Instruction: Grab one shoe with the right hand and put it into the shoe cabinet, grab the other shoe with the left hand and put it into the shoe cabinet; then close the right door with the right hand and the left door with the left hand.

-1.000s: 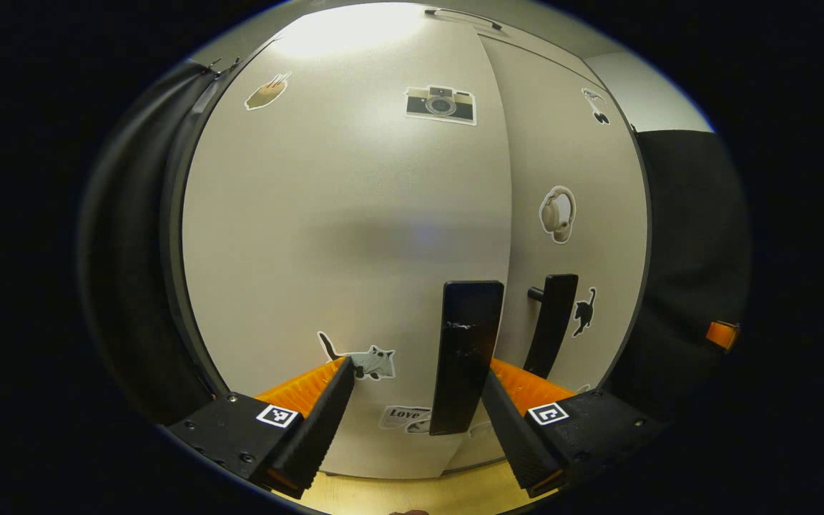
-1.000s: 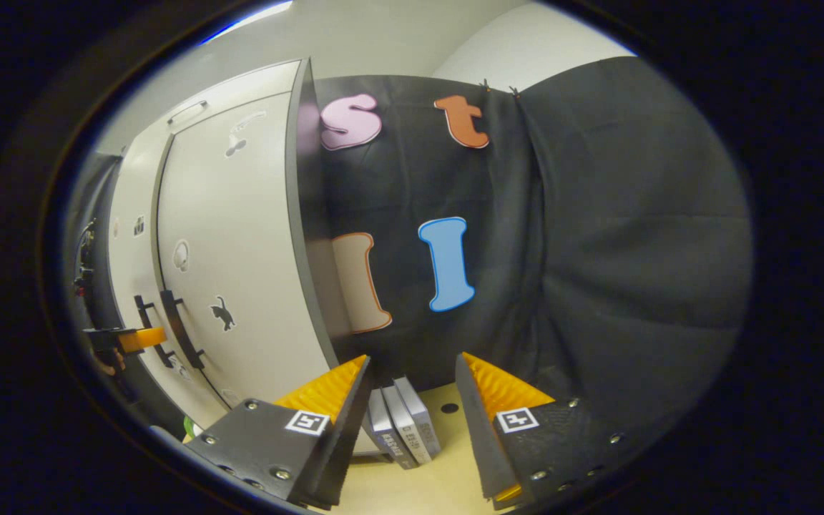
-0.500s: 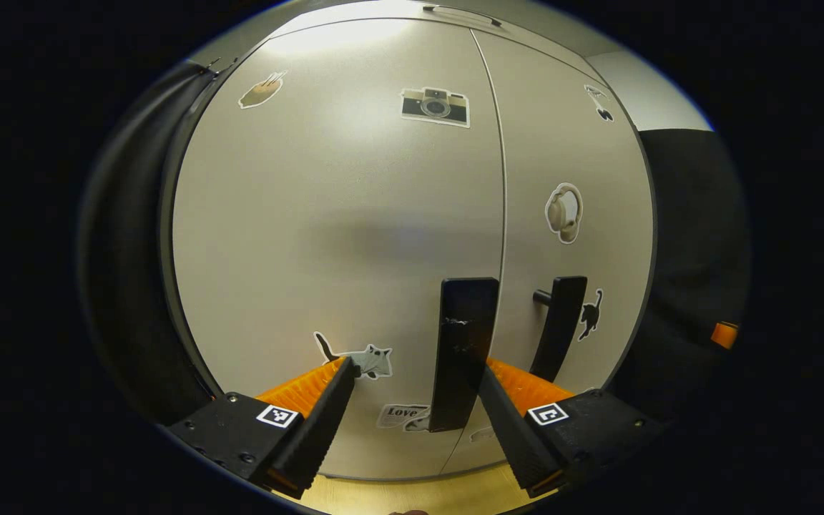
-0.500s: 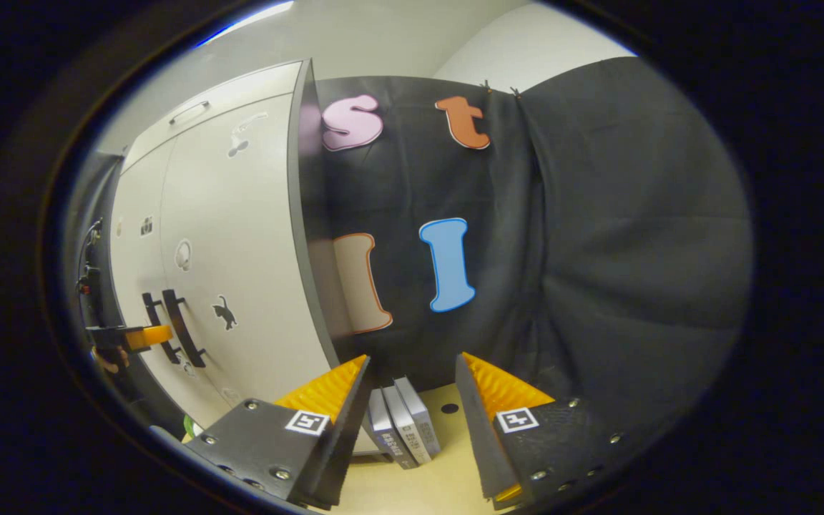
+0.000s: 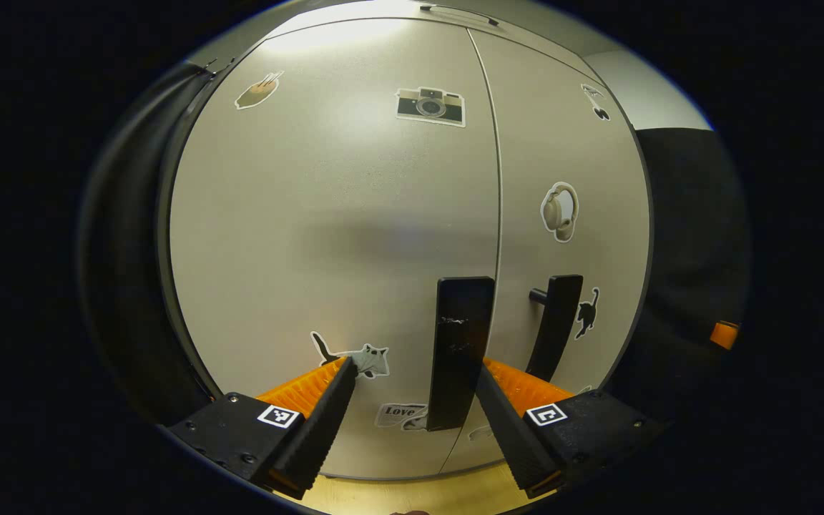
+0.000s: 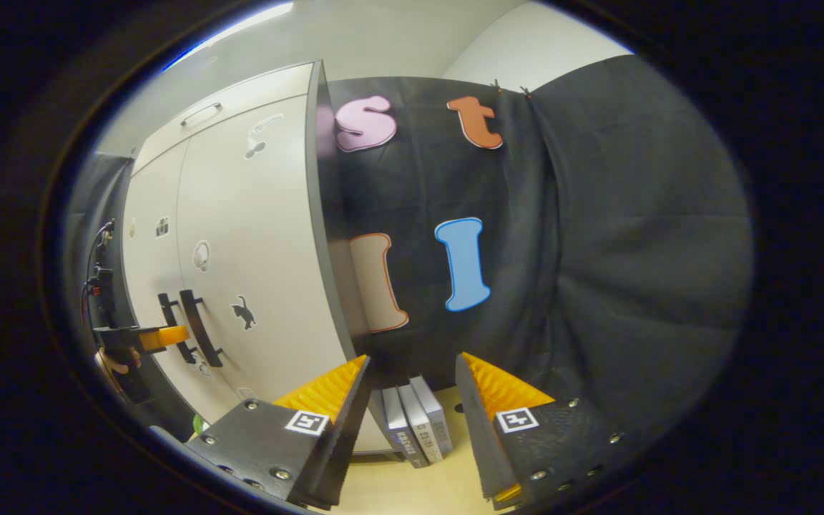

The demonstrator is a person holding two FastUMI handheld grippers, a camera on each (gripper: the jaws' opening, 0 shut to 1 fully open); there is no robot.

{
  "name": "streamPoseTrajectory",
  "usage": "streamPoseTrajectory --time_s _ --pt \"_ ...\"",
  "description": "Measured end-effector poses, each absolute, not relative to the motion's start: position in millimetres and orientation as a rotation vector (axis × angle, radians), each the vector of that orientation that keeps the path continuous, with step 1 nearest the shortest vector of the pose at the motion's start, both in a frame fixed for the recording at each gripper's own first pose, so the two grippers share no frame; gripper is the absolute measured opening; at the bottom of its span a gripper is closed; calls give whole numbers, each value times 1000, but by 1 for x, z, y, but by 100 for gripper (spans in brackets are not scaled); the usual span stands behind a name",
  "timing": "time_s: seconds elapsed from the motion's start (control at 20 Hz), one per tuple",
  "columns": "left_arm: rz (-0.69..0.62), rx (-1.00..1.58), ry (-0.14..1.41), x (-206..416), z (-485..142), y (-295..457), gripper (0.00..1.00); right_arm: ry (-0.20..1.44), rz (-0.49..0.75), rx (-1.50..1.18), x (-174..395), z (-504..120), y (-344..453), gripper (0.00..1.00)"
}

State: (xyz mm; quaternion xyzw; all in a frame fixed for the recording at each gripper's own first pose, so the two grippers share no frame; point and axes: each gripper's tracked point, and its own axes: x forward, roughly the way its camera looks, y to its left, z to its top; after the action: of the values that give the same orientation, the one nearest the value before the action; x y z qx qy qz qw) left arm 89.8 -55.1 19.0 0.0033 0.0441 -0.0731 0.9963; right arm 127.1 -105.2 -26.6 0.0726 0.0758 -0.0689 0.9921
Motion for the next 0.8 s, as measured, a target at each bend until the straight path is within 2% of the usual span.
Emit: streamPoseTrajectory --time_s 0.35,0.8 --pt "-112 25 27 41 55 -51 100 97 -57 90 127 -9 -98 70" --pt "-32 25 -136 -76 123 -62 99 -46 31 38 131 33 -82 70"
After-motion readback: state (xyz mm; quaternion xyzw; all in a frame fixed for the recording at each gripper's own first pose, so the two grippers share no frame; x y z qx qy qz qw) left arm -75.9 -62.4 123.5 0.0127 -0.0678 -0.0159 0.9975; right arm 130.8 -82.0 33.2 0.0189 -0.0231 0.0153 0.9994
